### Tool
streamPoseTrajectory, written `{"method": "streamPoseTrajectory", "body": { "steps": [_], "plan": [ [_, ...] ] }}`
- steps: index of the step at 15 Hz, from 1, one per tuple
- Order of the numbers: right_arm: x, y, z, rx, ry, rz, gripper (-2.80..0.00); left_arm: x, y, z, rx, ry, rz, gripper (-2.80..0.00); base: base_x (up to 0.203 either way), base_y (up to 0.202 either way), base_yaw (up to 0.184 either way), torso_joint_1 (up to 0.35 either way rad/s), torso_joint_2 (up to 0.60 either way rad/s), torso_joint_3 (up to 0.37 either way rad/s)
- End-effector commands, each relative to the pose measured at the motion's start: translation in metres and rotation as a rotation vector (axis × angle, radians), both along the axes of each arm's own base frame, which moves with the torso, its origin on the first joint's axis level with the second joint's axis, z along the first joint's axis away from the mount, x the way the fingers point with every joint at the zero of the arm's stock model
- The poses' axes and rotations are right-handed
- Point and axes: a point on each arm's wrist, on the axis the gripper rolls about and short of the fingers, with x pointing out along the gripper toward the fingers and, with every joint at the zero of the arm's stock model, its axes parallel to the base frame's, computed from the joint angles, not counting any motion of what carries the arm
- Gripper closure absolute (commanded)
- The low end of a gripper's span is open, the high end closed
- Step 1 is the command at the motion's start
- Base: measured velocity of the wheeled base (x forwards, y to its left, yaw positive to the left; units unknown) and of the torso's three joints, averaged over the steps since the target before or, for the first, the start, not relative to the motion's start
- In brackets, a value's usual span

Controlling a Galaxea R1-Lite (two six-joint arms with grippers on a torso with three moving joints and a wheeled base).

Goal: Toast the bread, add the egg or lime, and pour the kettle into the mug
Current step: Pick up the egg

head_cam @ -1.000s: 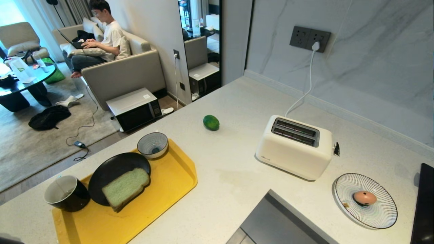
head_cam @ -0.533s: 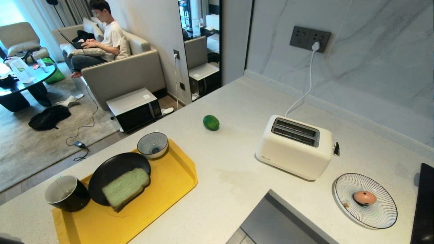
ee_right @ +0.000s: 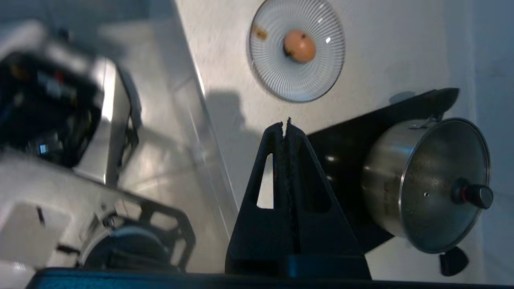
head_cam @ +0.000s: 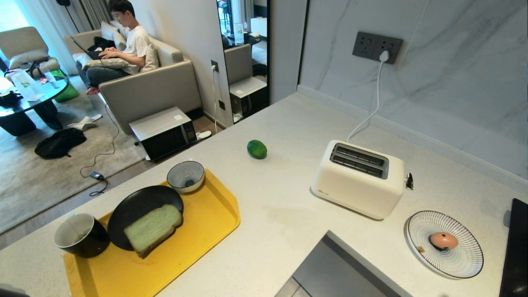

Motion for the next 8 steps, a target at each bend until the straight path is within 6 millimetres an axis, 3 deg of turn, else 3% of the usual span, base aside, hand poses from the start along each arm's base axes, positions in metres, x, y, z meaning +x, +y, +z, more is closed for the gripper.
{"method": "streamPoseTrajectory", "body": {
  "steps": [1, 5, 8],
  "plan": [
    [0.053, 0.0, -0.001, -0.037, 0.23, 0.033, 0.0, 0.0, 0.0, 0.0, -0.001, 0.0, 0.0, 0.0, 0.0, 0.0, 0.0, 0.0, 0.0, 0.0],
    [0.109, -0.007, -0.01, -0.057, 0.504, 0.163, 0.0, 0.0, 0.0, 0.0, -0.001, 0.0, 0.0, 0.0, 0.0, 0.0, 0.0, 0.0, 0.0, 0.0],
    [0.128, -0.032, -0.015, 0.014, 0.546, 0.083, 0.0, 0.0, 0.0, 0.0, -0.001, 0.0, 0.0, 0.0, 0.0, 0.0, 0.0, 0.0, 0.0, 0.0]
  ]
}}
